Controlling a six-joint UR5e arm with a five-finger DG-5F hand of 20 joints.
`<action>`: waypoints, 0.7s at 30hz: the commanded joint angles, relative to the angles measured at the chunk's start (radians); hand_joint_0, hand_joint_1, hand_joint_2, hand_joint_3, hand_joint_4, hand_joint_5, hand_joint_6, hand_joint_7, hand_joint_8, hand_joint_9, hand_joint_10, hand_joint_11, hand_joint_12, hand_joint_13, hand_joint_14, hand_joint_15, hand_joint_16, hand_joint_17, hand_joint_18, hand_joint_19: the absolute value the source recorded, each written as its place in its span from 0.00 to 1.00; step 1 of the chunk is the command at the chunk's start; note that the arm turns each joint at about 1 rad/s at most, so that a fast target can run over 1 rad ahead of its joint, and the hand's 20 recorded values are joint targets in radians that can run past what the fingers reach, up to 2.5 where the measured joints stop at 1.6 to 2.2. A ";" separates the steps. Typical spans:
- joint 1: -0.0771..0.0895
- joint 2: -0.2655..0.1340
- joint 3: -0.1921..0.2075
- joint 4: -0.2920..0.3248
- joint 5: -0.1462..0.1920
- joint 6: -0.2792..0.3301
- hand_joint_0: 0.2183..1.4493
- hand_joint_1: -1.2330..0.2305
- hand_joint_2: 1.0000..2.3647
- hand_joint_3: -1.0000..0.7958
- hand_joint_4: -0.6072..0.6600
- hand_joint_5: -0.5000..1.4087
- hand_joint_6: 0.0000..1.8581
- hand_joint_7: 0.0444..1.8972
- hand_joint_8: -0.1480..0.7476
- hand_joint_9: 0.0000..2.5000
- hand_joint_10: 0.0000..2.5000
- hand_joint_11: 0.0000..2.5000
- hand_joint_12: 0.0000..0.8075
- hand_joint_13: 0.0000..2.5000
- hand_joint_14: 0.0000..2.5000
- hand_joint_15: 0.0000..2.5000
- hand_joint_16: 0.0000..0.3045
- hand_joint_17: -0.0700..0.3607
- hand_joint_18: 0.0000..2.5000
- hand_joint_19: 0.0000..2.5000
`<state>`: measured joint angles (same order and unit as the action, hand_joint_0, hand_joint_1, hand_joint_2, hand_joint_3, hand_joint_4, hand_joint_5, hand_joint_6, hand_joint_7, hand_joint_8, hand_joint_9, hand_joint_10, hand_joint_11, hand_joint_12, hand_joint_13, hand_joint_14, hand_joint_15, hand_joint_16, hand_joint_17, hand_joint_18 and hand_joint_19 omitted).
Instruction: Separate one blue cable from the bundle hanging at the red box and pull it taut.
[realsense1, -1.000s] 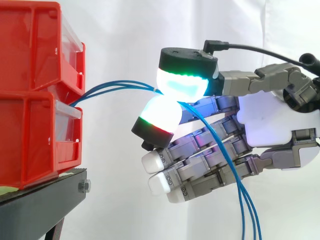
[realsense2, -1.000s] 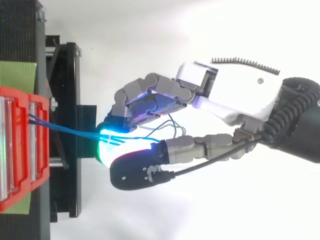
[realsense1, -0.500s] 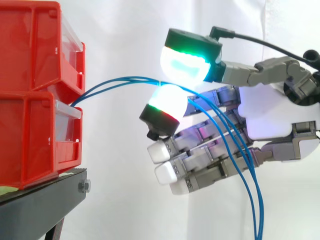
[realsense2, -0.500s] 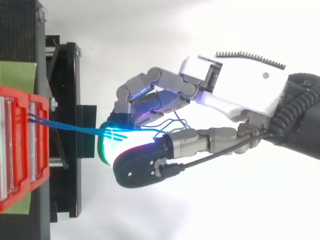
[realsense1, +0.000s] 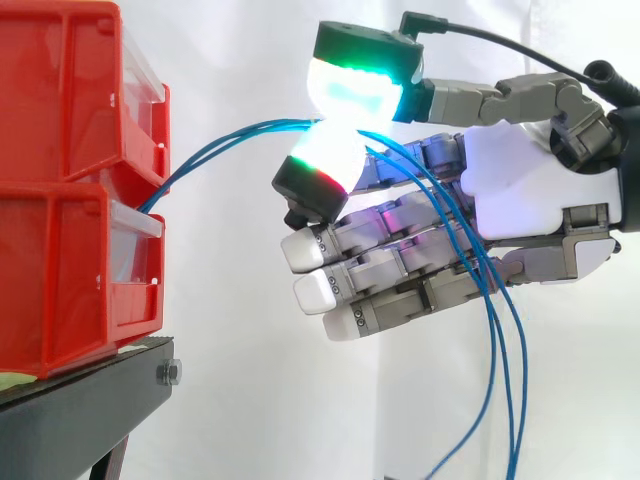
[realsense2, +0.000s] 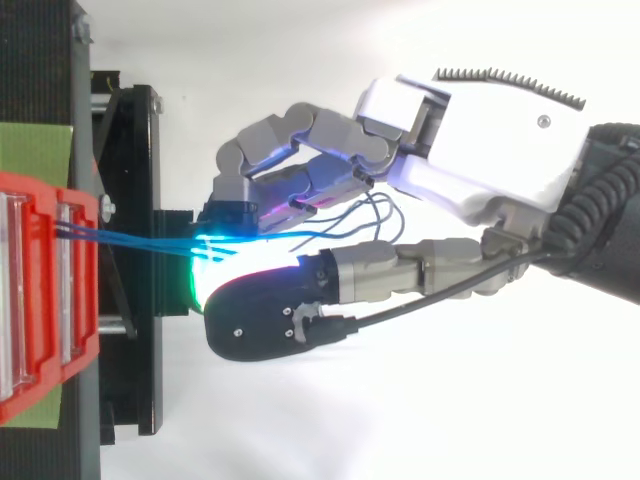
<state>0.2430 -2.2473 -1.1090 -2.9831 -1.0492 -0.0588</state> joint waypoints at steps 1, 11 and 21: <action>-0.002 0.000 0.000 0.003 0.000 -0.004 0.35 0.27 0.01 0.36 0.58 0.17 0.51 0.50 0.54 0.32 0.00 0.23 0.38 0.31 0.00 0.13 0.08 0.30 0.21 0.08; -0.007 -0.002 -0.014 0.026 0.005 -0.061 0.27 0.46 0.00 0.28 0.60 0.18 0.50 0.48 0.56 0.34 0.00 0.22 0.38 0.32 0.00 0.13 0.09 0.31 0.21 0.09; -0.005 -0.003 -0.078 0.184 0.017 -0.101 0.33 0.44 0.01 0.37 0.60 0.18 0.50 0.54 0.55 0.34 0.01 0.23 0.39 0.33 0.00 0.14 0.09 0.30 0.22 0.10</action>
<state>0.2372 -2.2502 -1.1772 -2.8405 -1.0349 -0.1451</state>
